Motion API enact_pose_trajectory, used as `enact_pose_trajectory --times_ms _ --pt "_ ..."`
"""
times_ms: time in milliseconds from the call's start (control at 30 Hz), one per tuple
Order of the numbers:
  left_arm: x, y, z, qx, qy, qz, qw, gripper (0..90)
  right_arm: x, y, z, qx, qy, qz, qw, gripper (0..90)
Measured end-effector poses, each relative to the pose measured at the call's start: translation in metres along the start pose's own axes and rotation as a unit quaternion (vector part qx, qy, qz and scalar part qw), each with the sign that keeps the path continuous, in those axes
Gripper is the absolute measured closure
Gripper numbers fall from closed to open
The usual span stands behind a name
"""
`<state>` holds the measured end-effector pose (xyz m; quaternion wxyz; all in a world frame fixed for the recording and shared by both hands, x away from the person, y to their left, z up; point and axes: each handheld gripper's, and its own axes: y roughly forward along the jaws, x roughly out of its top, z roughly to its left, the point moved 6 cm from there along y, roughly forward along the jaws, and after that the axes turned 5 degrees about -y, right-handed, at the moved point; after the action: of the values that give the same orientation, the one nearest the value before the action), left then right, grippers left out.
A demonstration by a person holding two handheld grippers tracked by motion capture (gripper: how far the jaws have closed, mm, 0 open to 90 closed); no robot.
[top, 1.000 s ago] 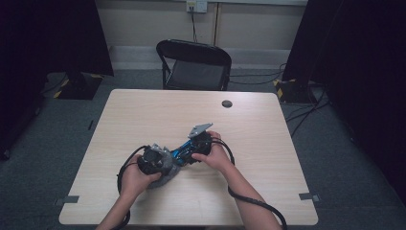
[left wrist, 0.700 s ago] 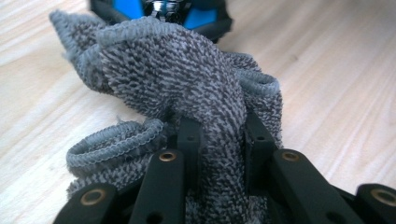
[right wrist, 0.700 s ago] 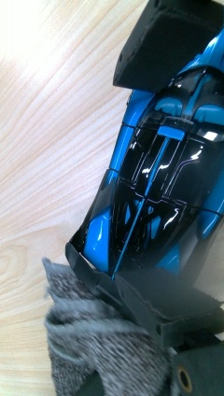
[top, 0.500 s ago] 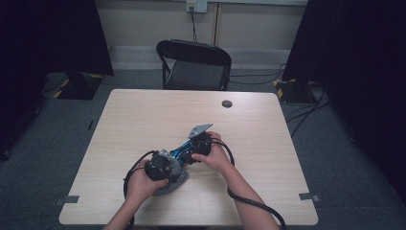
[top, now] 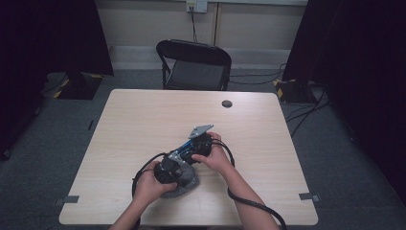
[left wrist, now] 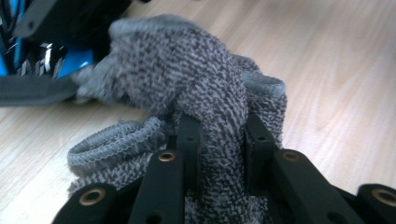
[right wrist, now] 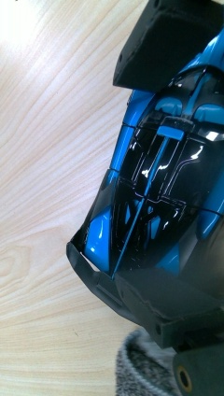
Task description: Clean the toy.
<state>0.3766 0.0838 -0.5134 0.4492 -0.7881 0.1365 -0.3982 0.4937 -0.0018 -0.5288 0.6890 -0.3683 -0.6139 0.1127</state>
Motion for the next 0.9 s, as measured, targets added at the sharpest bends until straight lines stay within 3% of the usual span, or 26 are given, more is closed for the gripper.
enact_pose_trajectory --times_ms 267,400,633,867,900 --pt "-0.001 -0.019 -0.001 -0.002 0.006 -0.009 0.9999 73.2 -0.001 0.000 0.000 0.001 -0.001 -0.005 1.0000 6.5" --pt "-0.004 -0.043 0.008 0.006 -0.003 -0.029 0.9996 73.2 -0.001 0.000 0.000 0.003 -0.002 -0.006 1.0000 6.7" --pt "-0.007 -0.063 0.022 0.017 -0.015 -0.057 0.9981 73.1 -0.001 0.000 0.000 0.003 0.000 -0.007 1.0000 6.7" --pt "-0.008 -0.088 0.046 0.044 -0.033 -0.125 0.9907 72.9 -0.001 -0.001 0.000 0.003 0.000 -0.011 0.9999 6.9" --pt "-0.008 -0.088 0.046 0.044 -0.033 -0.125 0.9907 72.9 -0.001 -0.001 0.000 0.003 0.000 -0.011 0.9999 6.9"
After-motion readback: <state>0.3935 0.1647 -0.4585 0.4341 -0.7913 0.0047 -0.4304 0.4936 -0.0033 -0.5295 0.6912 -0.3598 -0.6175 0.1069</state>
